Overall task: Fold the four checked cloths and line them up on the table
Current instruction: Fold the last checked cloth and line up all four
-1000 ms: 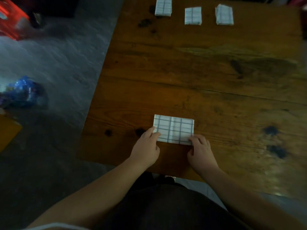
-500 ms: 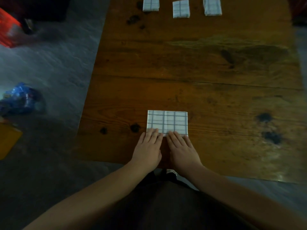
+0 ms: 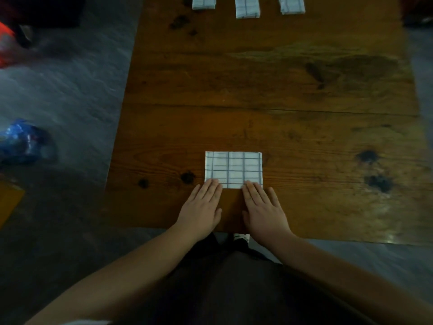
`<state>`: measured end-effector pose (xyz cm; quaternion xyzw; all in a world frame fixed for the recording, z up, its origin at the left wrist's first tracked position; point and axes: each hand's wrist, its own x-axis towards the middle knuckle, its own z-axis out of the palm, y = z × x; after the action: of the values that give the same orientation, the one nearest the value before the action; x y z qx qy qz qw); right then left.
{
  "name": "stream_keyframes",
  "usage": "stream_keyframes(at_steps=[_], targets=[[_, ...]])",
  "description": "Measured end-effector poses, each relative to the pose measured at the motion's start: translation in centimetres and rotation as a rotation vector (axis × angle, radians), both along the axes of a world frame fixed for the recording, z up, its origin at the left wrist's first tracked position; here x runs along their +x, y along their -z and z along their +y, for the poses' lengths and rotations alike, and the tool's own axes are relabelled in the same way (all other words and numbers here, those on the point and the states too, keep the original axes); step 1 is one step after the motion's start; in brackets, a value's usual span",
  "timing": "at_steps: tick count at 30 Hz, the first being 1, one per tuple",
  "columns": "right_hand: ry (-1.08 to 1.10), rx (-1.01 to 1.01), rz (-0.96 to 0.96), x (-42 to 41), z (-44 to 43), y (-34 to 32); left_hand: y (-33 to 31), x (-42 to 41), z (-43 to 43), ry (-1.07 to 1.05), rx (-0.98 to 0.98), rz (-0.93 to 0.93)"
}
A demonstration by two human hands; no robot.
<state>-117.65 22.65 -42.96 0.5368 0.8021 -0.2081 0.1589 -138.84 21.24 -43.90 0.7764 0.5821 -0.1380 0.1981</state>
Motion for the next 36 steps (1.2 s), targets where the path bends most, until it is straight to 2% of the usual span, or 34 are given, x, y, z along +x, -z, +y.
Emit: stream_keyframes(at_steps=[8, 14, 20, 31, 36], targets=[[0.135, -0.009, -0.001, 1.2, -0.4, -0.6, -0.3, -1.6, -0.5, -0.025, -0.015, -0.011], [-0.015, -0.035, 0.096, -2.1, 0.1, -0.4, -0.8, 1.9, 0.7, 0.053, -0.014, -0.055], [-0.045, -0.043, 0.059, -1.4, 0.2, 0.2, -0.3, 1.6, 0.8, 0.064, -0.031, -0.031], [0.152, -0.010, 0.005, 1.3, -0.1, -0.6, -0.6, -3.3, 0.3, 0.010, -0.081, -0.088], [0.011, -0.021, 0.134, -2.0, 1.1, -1.5, -1.5, -4.4, 1.8, 0.007, -0.057, -0.124]])
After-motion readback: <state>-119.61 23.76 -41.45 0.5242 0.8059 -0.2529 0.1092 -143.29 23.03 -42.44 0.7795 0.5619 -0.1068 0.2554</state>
